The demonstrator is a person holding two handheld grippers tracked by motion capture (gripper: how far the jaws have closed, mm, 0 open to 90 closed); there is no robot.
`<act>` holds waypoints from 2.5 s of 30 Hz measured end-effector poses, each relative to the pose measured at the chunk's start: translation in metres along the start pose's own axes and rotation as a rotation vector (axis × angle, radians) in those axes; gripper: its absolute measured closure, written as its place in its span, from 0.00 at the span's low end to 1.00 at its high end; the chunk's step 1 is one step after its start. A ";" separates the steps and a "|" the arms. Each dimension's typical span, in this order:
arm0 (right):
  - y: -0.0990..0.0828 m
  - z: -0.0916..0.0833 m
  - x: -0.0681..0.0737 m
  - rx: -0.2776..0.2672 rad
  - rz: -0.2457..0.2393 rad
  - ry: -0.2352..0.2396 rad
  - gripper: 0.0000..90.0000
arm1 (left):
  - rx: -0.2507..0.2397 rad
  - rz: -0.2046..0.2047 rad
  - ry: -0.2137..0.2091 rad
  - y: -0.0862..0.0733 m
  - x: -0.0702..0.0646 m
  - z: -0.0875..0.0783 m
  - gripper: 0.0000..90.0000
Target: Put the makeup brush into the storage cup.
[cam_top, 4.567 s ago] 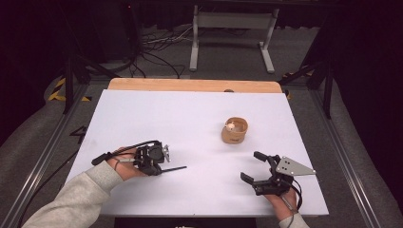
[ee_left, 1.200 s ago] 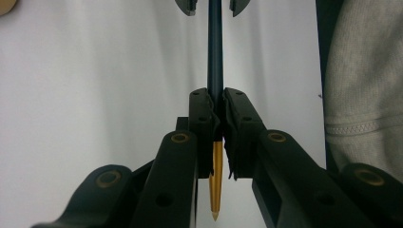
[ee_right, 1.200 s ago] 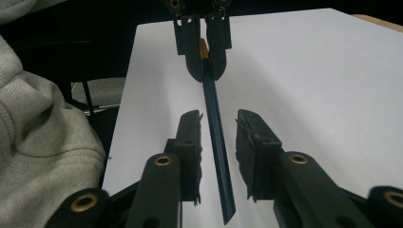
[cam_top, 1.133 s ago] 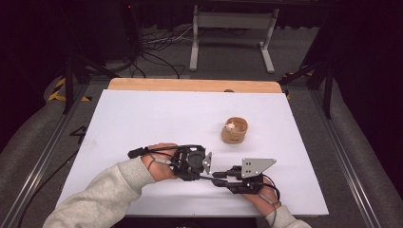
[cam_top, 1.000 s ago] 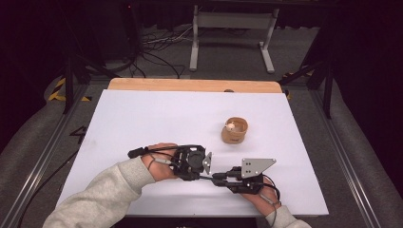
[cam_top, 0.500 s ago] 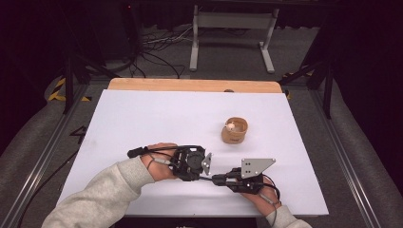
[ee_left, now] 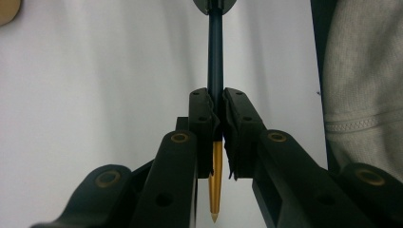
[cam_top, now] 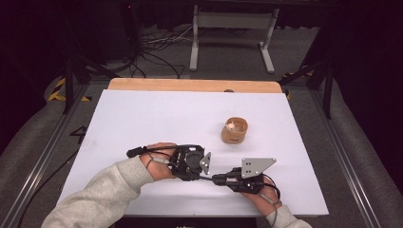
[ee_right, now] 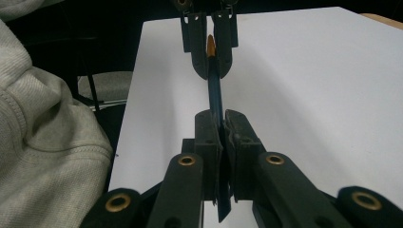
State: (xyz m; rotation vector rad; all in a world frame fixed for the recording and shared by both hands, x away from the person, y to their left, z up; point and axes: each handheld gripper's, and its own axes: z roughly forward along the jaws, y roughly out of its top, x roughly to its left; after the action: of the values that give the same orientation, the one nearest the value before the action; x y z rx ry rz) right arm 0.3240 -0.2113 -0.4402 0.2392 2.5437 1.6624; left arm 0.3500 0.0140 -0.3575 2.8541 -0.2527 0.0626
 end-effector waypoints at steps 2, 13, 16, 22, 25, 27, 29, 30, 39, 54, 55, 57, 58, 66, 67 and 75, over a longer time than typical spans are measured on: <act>0.001 0.000 0.001 0.004 -0.002 -0.002 0.94 | -0.009 -0.006 -0.003 -0.001 0.000 0.000 0.91; 0.004 -0.006 0.000 -0.020 0.008 -0.002 0.95 | -0.115 -0.031 0.031 -0.014 0.004 -0.007 0.58; 0.005 -0.008 0.001 -0.025 0.008 -0.003 0.95 | -0.187 -0.045 0.052 -0.022 0.006 -0.010 0.50; 0.007 -0.012 0.002 -0.042 0.005 -0.009 0.95 | -0.354 -0.090 0.062 -0.041 0.002 -0.013 0.42; 0.008 -0.013 0.002 -0.049 0.006 -0.007 0.94 | -0.399 -0.106 0.065 -0.049 0.001 -0.012 0.39; 0.008 -0.013 0.003 -0.055 0.008 -0.004 0.94 | -0.429 -0.106 0.068 -0.053 -0.001 -0.011 0.36; 0.009 -0.013 0.004 -0.056 0.005 -0.004 0.94 | -0.465 -0.111 0.067 -0.057 -0.002 -0.009 0.35; 0.009 -0.013 0.004 -0.058 0.006 -0.005 0.94 | -0.483 -0.123 0.069 -0.061 -0.003 -0.007 0.35; 0.009 -0.014 0.004 -0.061 0.006 0.003 0.94 | -0.604 -0.145 0.049 -0.077 -0.008 0.006 0.32; 0.008 -0.014 0.005 -0.068 0.013 0.014 0.94 | -0.789 -0.180 0.014 -0.094 -0.010 0.019 0.40; 0.008 -0.014 0.005 -0.068 0.012 0.013 0.94 | -0.793 -0.181 0.014 -0.094 -0.010 0.019 0.42; 0.008 -0.015 0.005 -0.069 0.013 0.011 0.94 | -0.801 -0.184 0.015 -0.096 -0.011 0.020 0.43; 0.008 -0.015 0.005 -0.069 0.012 0.010 0.94 | -0.809 -0.190 0.015 -0.097 -0.011 0.021 0.43; 0.008 -0.015 0.005 -0.075 0.010 0.010 0.94 | -0.829 -0.207 -0.011 -0.103 -0.010 0.026 0.49; 0.008 -0.015 0.004 -0.075 0.010 0.009 0.94 | -0.836 -0.204 -0.017 -0.104 -0.010 0.026 0.50; 0.006 -0.015 0.003 -0.075 0.011 0.008 0.94 | -0.855 -0.190 -0.043 -0.108 -0.008 0.029 0.64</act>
State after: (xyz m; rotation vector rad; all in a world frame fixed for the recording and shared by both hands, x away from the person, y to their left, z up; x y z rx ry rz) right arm 0.3187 -0.2218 -0.4283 0.2412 2.4838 1.7622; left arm 0.3624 0.1097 -0.4143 2.0145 -0.0005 -0.1181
